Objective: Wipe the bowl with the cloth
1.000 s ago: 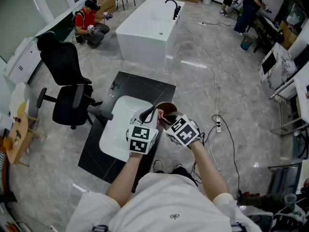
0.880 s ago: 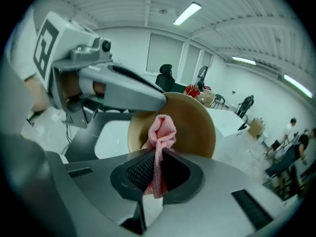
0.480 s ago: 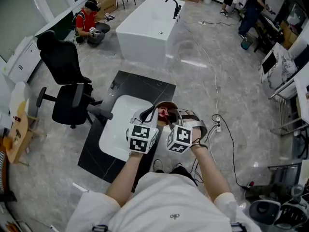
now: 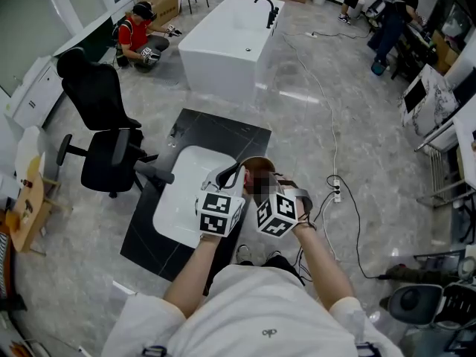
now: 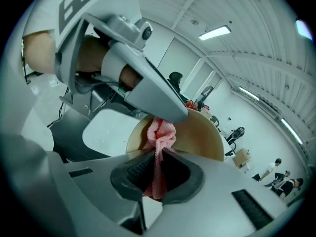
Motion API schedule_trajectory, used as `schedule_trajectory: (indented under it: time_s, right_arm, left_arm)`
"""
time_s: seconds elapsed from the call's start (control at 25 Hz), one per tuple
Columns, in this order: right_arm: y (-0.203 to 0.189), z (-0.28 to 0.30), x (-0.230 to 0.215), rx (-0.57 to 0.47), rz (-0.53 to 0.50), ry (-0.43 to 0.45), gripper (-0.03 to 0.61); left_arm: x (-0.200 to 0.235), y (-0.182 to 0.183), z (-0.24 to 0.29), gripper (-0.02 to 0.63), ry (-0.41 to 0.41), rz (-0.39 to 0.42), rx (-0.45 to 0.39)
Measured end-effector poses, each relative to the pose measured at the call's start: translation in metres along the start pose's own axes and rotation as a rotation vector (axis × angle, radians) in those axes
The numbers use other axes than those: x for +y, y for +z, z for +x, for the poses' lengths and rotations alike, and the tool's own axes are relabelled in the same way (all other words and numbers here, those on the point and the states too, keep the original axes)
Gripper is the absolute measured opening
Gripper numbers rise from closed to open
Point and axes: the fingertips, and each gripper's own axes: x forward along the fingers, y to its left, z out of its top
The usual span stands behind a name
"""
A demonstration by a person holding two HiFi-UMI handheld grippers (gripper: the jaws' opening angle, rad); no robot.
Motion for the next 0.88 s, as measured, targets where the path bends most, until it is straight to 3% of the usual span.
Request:
schedule_trajectory:
  time_s: [0.32,0.48,0.6,0.88]
  right_arm:
    - [0.008,-0.003,-0.002,-0.040,0.035,0.002,0.026]
    - [0.004,-0.002,-0.001,-0.016,-0.016,0.004,0.026]
    - [-0.008,-0.002,0.000,0.056,-0.162,-0.016,0.026]
    - [-0.024,-0.004,-0.015,0.163,-0.633,-0.143,0.026]
  left_arm:
    - [-0.002,0.003,0.000,0.026,0.001,0.016,-0.008]
    - [-0.001,0.003,0.001,0.026,0.002,0.028,0.005]
    - [-0.002,-0.001,0.001,0.026,0.003,0.032,0.027]
    - [-0.005,-0.002,0.003,0.026,-0.007,0.052,0.039]
